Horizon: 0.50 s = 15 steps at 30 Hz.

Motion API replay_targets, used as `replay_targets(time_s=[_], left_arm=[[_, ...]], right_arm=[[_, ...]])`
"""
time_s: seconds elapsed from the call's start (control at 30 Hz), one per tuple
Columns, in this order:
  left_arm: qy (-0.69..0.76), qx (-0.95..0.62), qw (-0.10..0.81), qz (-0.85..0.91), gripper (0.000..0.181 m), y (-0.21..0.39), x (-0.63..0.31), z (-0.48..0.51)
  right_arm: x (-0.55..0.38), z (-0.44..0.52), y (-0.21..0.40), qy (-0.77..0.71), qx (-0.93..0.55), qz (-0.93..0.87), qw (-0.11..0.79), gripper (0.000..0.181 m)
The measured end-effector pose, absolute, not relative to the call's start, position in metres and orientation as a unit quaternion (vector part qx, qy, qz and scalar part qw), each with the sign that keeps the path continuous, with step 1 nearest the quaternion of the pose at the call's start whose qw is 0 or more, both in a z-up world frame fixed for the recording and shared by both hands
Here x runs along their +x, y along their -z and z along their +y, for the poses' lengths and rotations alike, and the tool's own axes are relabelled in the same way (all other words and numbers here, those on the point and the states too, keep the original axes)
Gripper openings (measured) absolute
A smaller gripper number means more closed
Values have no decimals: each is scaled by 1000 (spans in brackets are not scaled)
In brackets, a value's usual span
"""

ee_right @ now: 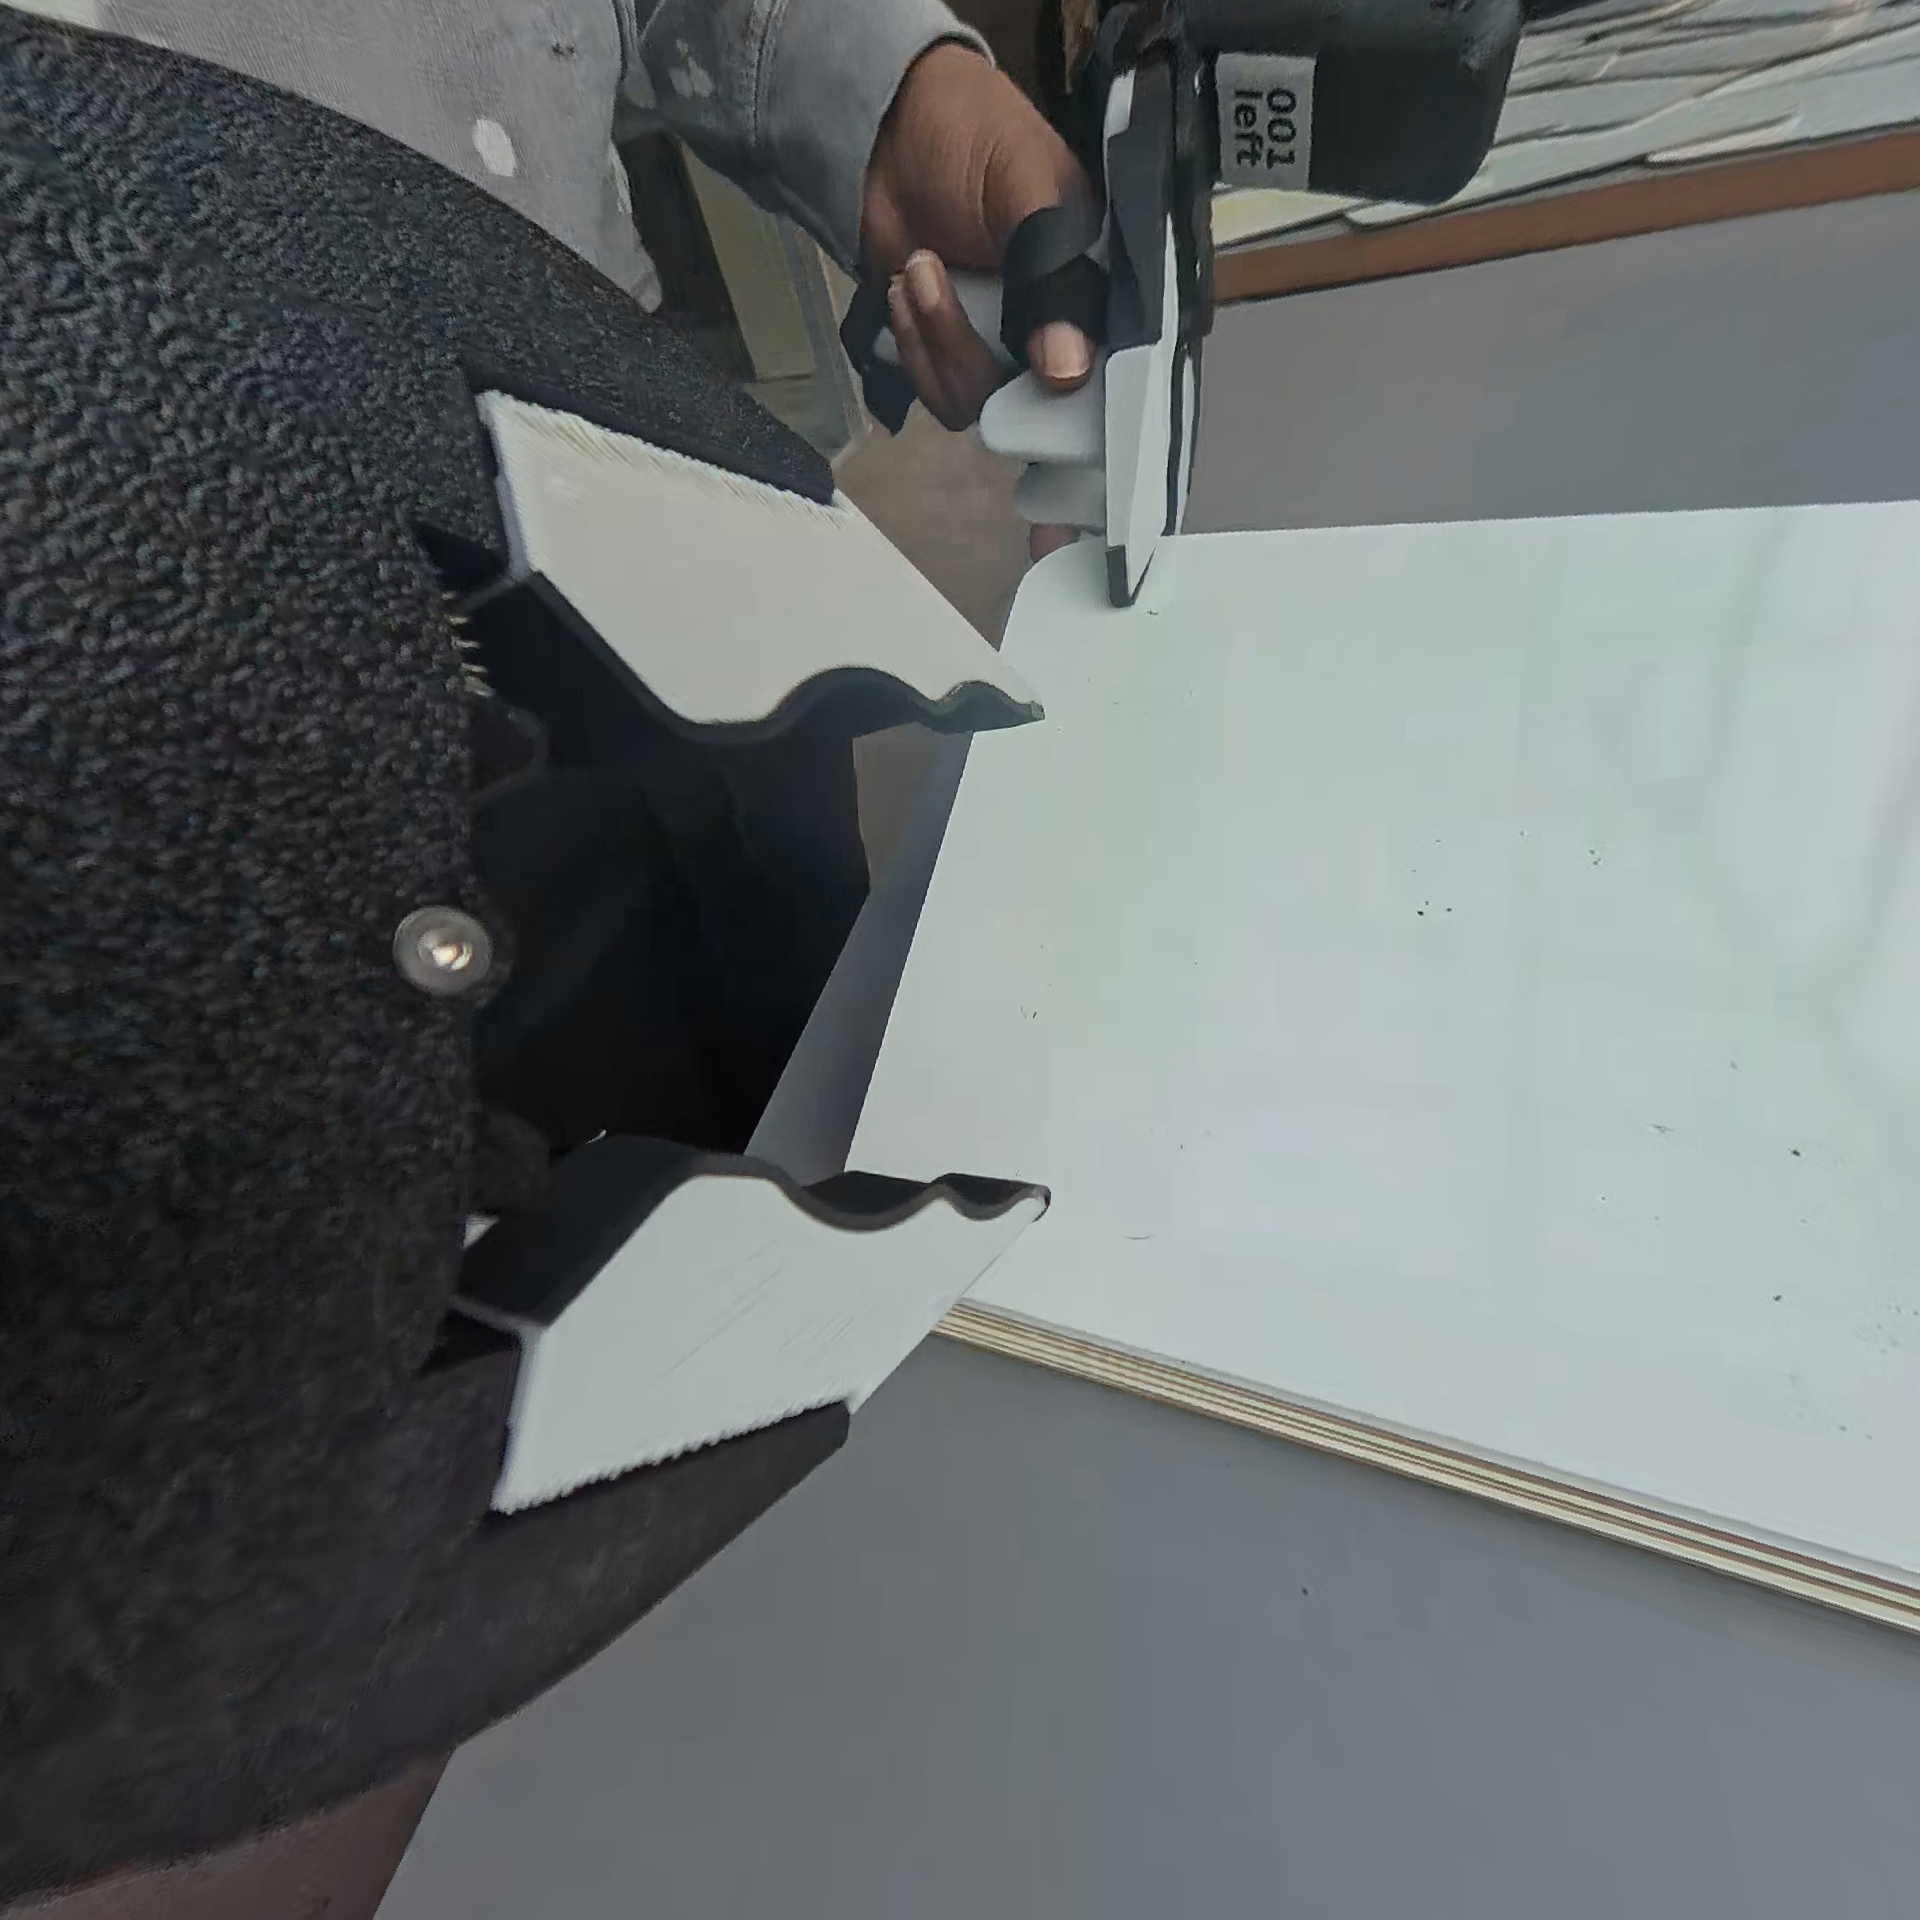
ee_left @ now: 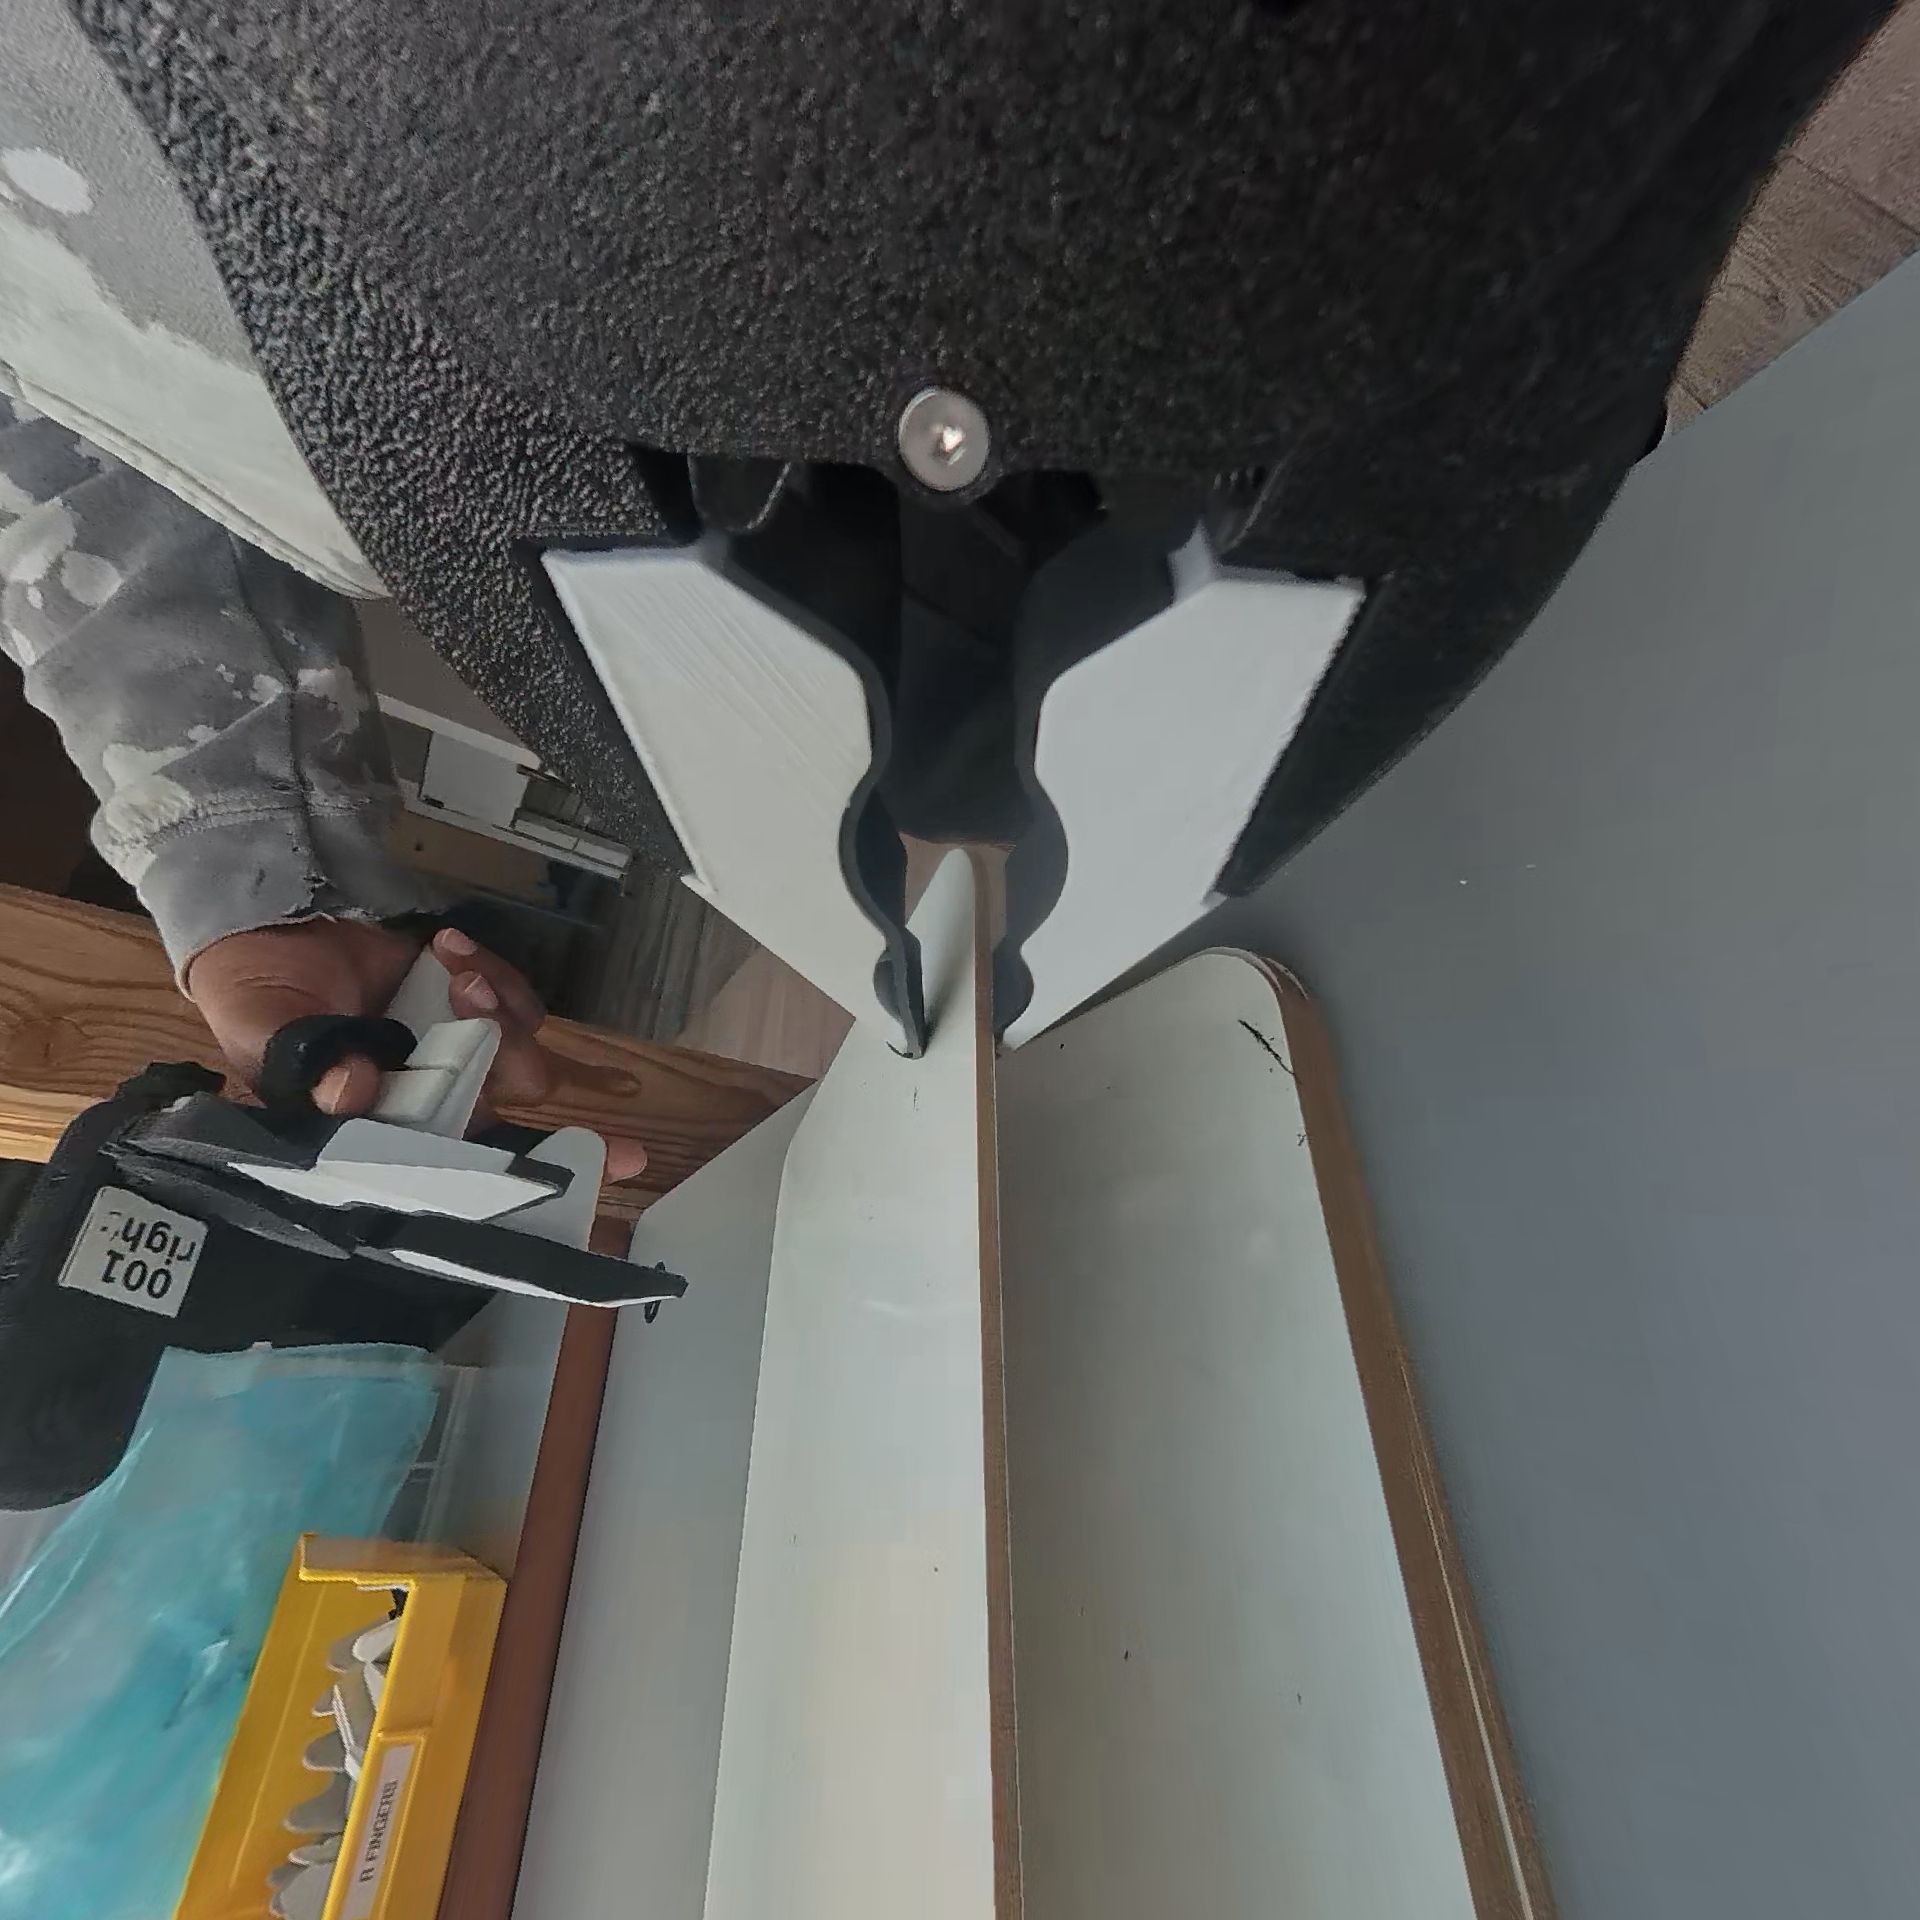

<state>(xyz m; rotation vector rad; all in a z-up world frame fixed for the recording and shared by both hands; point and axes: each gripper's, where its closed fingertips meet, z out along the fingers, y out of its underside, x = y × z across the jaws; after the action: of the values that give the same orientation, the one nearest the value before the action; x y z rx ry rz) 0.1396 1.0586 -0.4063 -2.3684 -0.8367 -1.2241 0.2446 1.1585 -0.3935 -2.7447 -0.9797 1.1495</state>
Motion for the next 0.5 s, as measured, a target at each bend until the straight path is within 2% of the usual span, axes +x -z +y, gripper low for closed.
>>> replay_targets(time_s=[0.17,0.27,0.4,0.5], left_arm=[[401,-845,166,-312,15,416,135,1061],[357,-864,164,-315,41,420,125,1052],[293,-883,197,-310,59,413,103,1042],[266,-892,212,-298,66,417,91,1048]], right_arm=[[240,1160,398,-359,-870,-337,15,85],[246,1163,403,-355,-871,-339,21,85],[259,1172,407,-349,-873,-340,30,86],[270,1184,419,-324,-881,-342,39,89]])
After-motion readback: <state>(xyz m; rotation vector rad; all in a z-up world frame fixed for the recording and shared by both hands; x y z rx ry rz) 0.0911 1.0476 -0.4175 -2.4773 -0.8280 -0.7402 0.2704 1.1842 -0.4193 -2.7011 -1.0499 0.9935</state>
